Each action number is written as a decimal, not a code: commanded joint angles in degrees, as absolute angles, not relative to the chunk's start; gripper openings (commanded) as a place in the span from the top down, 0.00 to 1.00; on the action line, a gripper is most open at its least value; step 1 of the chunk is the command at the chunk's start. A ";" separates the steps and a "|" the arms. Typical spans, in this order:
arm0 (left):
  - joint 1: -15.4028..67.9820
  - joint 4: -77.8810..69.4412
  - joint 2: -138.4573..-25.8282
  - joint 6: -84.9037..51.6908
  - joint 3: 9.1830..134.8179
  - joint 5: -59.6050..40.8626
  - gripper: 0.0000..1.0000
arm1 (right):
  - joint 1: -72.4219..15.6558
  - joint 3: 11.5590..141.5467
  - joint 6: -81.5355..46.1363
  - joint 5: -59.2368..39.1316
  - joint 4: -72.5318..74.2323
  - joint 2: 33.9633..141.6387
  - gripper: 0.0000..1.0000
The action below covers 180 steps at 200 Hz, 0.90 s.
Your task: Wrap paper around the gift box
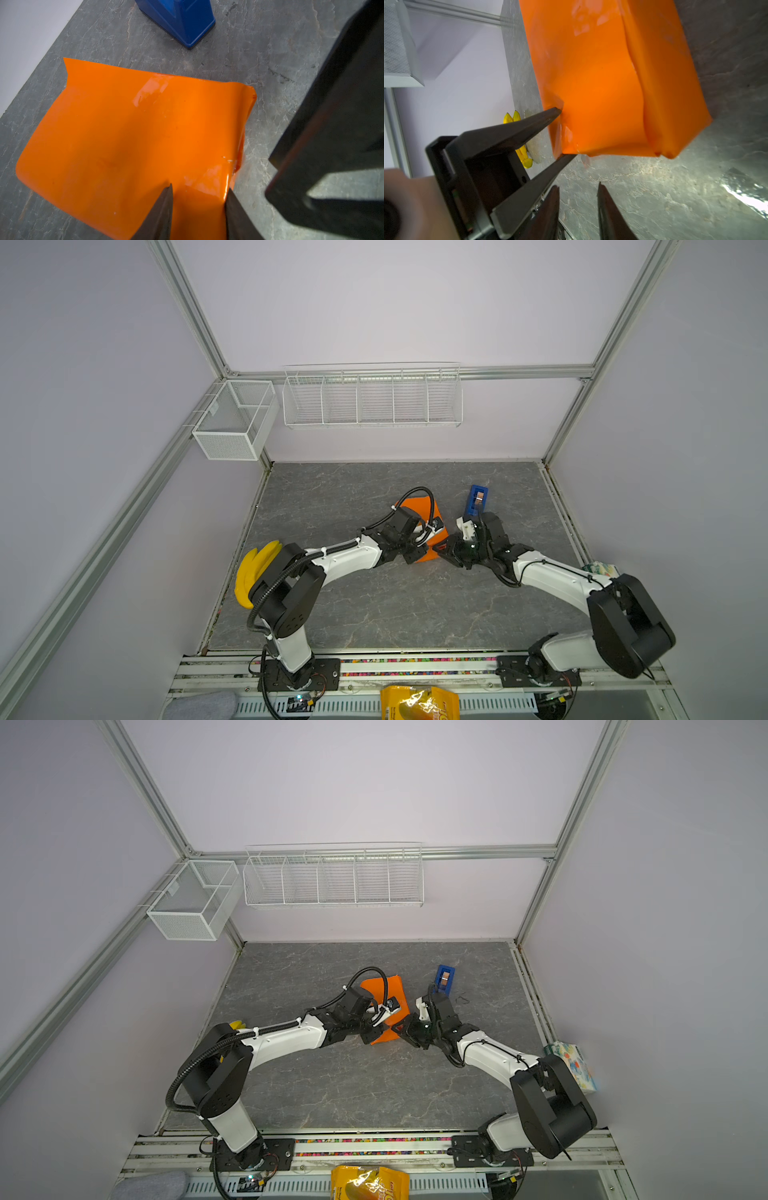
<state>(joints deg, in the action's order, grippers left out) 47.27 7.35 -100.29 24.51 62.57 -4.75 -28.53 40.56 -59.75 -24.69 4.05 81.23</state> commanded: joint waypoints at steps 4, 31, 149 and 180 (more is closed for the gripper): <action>47.24 9.67 -101.69 24.16 62.93 -4.57 0.61 | -28.30 40.05 -63.48 -24.94 8.12 82.90 0.64; 47.26 9.58 -101.46 24.09 62.75 -4.81 0.61 | -28.14 40.37 -63.89 -25.26 10.20 84.94 0.63; 47.24 10.00 -101.39 24.07 62.75 -5.78 0.62 | -27.42 41.32 -64.91 -25.20 13.40 88.94 0.86; 47.28 10.28 -101.40 24.12 62.84 -5.89 0.62 | -27.32 40.98 -64.78 -25.13 13.40 88.38 0.93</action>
<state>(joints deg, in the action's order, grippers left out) 47.27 7.33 -100.29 24.49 62.57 -4.97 -27.83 40.73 -63.90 -25.74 12.32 88.07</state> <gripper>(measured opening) 0.377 0.075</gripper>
